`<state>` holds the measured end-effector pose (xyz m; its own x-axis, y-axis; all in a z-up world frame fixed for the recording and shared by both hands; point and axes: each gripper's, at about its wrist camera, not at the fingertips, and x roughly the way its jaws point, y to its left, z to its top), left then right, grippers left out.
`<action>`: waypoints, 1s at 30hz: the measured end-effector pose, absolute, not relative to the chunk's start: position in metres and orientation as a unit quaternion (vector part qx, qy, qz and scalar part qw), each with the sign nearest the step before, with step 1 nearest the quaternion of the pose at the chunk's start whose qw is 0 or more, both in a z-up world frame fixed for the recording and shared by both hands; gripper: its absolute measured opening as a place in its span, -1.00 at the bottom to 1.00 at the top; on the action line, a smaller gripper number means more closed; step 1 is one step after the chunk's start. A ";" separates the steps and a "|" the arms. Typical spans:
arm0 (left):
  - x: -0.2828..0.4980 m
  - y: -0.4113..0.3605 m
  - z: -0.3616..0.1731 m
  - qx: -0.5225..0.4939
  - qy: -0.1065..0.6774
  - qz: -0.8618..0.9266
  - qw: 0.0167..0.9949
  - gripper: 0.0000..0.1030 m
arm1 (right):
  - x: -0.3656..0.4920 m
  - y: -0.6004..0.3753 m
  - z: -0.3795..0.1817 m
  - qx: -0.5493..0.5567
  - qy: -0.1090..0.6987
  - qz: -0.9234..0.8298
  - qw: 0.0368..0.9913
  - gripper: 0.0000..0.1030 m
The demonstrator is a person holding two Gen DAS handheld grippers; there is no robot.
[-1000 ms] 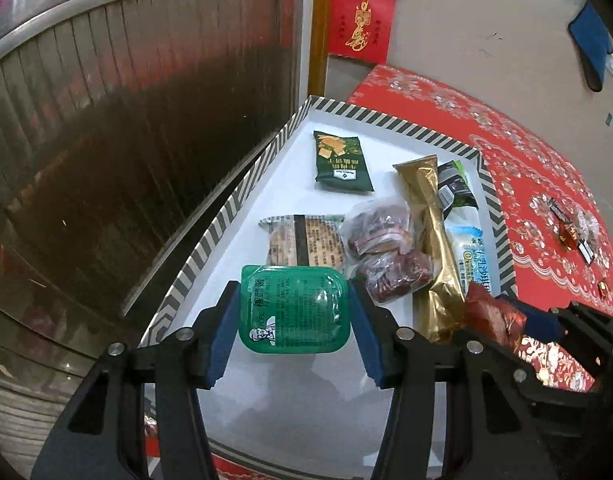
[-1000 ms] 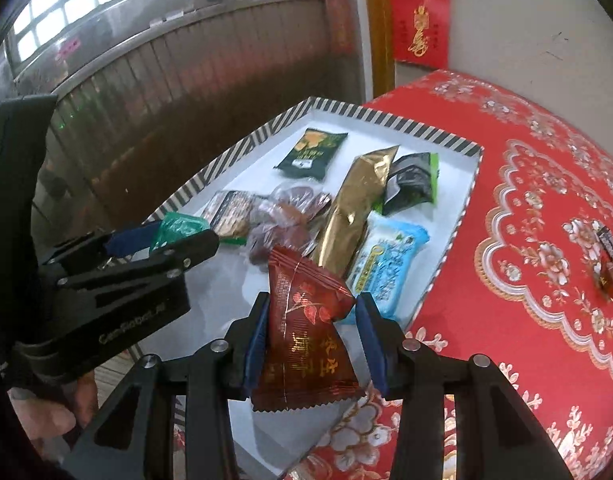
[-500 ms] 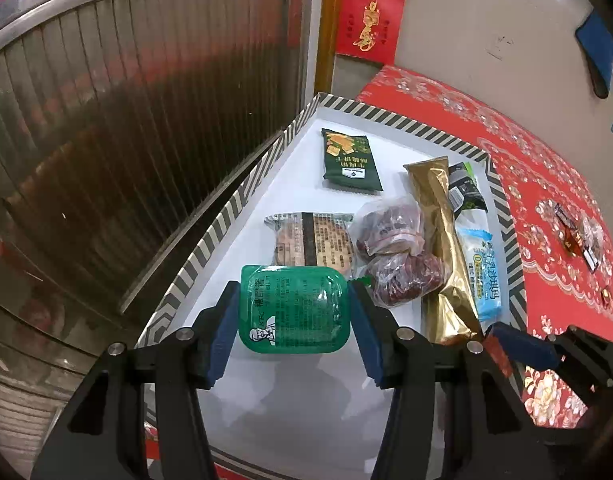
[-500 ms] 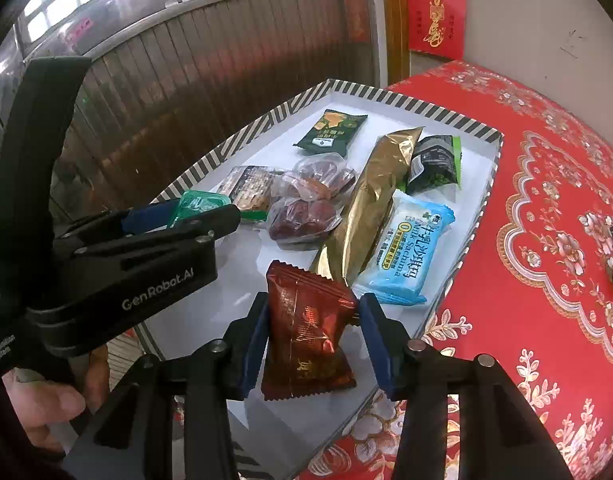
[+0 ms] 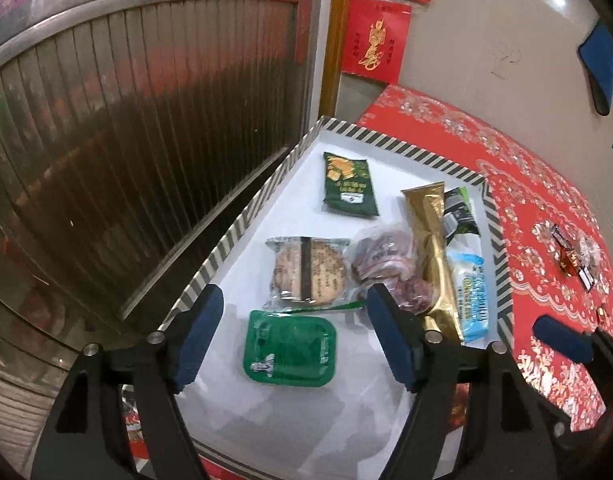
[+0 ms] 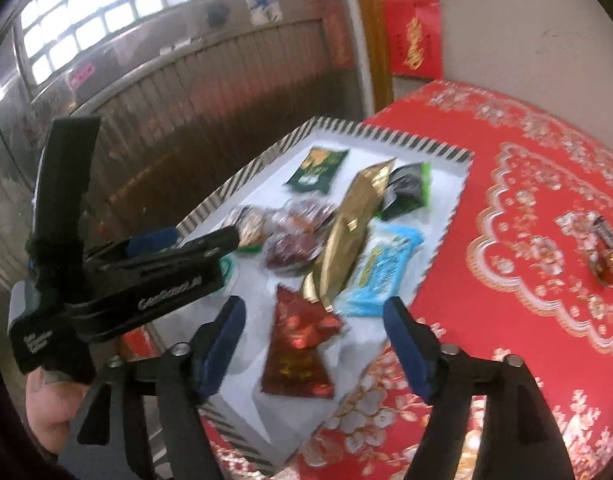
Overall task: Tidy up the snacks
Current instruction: 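Open both tools over the white tray, dropping the green tray and candy packet, then move both tools back toward the remaining snacks on the tablecloth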
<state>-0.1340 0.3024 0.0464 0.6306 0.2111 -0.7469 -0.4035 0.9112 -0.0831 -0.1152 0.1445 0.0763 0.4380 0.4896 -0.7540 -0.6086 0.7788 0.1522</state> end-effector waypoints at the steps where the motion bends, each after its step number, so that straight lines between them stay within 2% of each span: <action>1: -0.134 0.300 0.048 -0.122 0.392 0.170 0.896 0.44 | -0.114 0.142 0.079 -0.070 0.413 0.318 0.851 0.57; 30: -0.113 0.244 0.058 -0.104 0.385 0.127 0.908 0.44 | -0.088 0.083 0.075 -0.052 0.412 0.231 0.880 0.63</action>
